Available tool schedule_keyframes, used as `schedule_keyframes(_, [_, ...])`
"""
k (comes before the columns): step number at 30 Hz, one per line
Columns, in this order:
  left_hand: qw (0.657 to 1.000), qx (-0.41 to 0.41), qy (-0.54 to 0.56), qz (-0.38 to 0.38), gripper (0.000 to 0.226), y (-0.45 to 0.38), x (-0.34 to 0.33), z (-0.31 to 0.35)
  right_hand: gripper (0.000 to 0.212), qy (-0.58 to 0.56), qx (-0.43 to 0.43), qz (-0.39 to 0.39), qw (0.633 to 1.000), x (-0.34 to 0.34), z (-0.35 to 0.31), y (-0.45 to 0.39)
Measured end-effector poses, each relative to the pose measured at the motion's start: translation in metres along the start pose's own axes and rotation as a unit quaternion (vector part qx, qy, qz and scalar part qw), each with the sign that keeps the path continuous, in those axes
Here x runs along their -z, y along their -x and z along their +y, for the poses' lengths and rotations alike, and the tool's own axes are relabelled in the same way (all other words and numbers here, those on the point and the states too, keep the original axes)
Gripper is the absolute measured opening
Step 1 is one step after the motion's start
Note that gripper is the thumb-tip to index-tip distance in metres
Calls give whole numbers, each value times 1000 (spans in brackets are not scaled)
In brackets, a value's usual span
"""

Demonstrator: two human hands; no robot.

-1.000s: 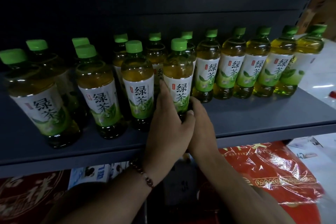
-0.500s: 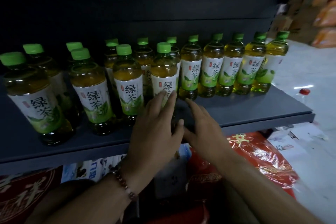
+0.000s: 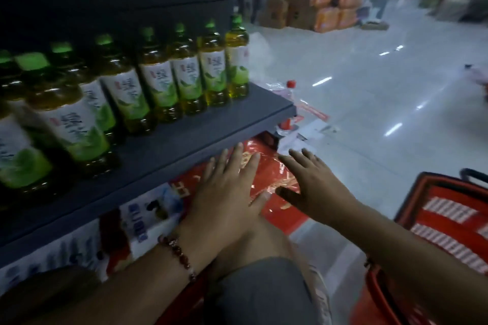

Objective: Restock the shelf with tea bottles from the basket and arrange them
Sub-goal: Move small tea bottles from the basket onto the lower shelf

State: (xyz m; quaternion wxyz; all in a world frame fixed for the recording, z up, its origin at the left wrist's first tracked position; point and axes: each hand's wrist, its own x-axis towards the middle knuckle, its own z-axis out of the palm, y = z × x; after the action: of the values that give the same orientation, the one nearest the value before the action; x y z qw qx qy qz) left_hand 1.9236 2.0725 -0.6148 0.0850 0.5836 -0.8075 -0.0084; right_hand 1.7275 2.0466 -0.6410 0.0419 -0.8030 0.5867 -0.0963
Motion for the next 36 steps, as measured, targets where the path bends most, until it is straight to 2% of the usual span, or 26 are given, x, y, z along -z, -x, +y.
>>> schedule_keyframes(9, [987, -147, 37, -54, 73, -46, -43, 139, 78, 20, -192, -44, 980, 15, 118, 90])
schedule_keyframes(19, [954, -271, 13, -127, 73, -66, -95, 274, 78, 13, -366, -92, 926, -13, 219, 186])
schedule_keyframes(25, [935, -302, 4, -186, 72, -67, -133, 307, 76, -27, -430, -119, 895, -67, 254, 229])
schedule_keyframes(31, [921, -327, -15, -211, 71, -74, -157, 318, 84, -66, -475, -160, 863, -126, 279, 238])
schedule_keyframes(36, [920, -334, -27, -203, 73, -89, -172, 320, 88, -76, -502, -158, 847, -161, 301, 224])
